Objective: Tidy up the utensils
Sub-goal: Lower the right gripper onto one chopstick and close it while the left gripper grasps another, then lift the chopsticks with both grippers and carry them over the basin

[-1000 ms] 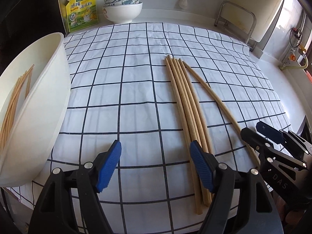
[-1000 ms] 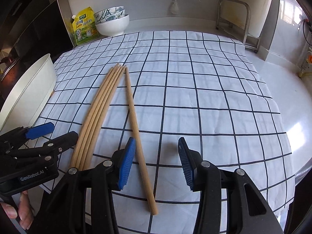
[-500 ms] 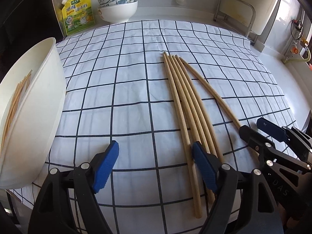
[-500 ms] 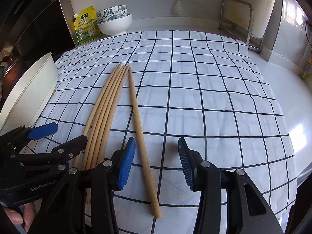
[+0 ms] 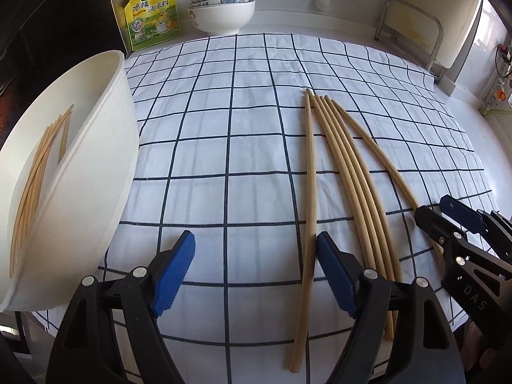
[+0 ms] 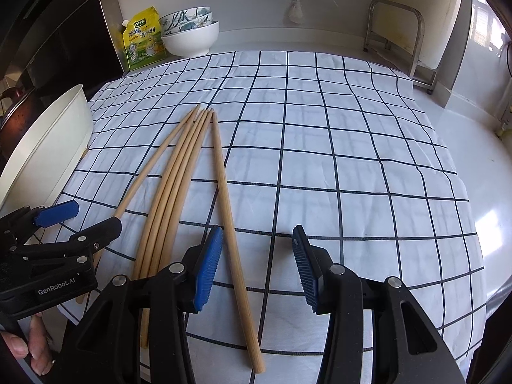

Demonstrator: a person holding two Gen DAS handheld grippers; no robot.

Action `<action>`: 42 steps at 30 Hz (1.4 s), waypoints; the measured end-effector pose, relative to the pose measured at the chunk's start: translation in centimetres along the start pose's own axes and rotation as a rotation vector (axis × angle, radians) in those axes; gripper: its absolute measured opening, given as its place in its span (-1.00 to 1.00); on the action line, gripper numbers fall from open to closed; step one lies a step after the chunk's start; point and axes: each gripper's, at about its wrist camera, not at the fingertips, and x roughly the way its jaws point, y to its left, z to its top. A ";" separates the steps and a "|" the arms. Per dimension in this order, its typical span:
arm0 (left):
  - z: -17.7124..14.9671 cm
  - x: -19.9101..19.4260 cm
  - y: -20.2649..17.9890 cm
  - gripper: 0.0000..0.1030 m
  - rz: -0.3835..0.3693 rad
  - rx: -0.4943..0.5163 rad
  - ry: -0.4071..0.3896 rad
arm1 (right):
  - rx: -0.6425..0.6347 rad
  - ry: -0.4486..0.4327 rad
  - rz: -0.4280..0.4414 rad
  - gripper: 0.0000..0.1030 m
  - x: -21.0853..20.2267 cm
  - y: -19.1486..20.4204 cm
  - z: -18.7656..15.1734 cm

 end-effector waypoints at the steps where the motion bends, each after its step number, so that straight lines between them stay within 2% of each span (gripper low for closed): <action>1: 0.2 0.1 -0.1 0.48 -0.001 0.002 -0.002 | -0.009 0.000 -0.008 -0.15 0.1 0.1 0.0; 5: 1.0 0.4 -0.8 0.33 -0.006 0.014 -0.014 | -0.036 -0.009 -0.030 -0.15 0.4 0.5 0.2; 11: 1.4 0.4 -1.4 -0.18 -0.028 0.023 -0.021 | -0.061 -0.029 -0.035 -0.17 0.6 1.1 0.2; 12: 1.4 0.3 -1.5 -0.32 -0.033 0.025 -0.022 | -0.064 -0.031 -0.031 -0.20 0.6 1.2 0.2; 15: 1.4 0.2 -1.5 -0.68 -0.067 0.023 -0.022 | -0.089 -0.033 -0.018 -0.45 0.6 1.6 0.3; 16: 1.4 0.2 -1.5 -0.79 -0.074 0.021 -0.019 | -0.097 -0.031 -0.016 -0.62 0.6 1.7 0.4; 17: 1.3 0.2 -1.4 -0.82 -0.087 0.018 -0.014 | -0.101 -0.028 -0.015 -0.82 0.7 1.8 0.5; 19: 1.3 0.1 -1.2 -0.86 -0.115 0.008 -0.005 | -0.092 -0.024 -0.007 -0.87 0.7 1.7 0.6; 26: 0.9 -0.4 -0.5 -0.86 -0.189 -0.024 0.015 | -0.004 -0.028 0.076 -0.88 -0.1 0.4 0.8; 30: 1.1 -1.1 -0.2 -0.86 -0.222 -0.029 0.013 | -0.010 -0.040 0.094 -0.88 -1.3 0.7 1.0; 37: 2.9 -4.9 1.1 -0.86 -0.251 -0.029 -0.079 | -0.014 -0.108 0.132 -0.88 -4.5 2.1 3.5; 42: 4.1 -8.2 4.7 -0.86 -0.228 -0.050 -0.154 | -0.069 -0.153 0.188 -0.88 -6.0 6.0 6.2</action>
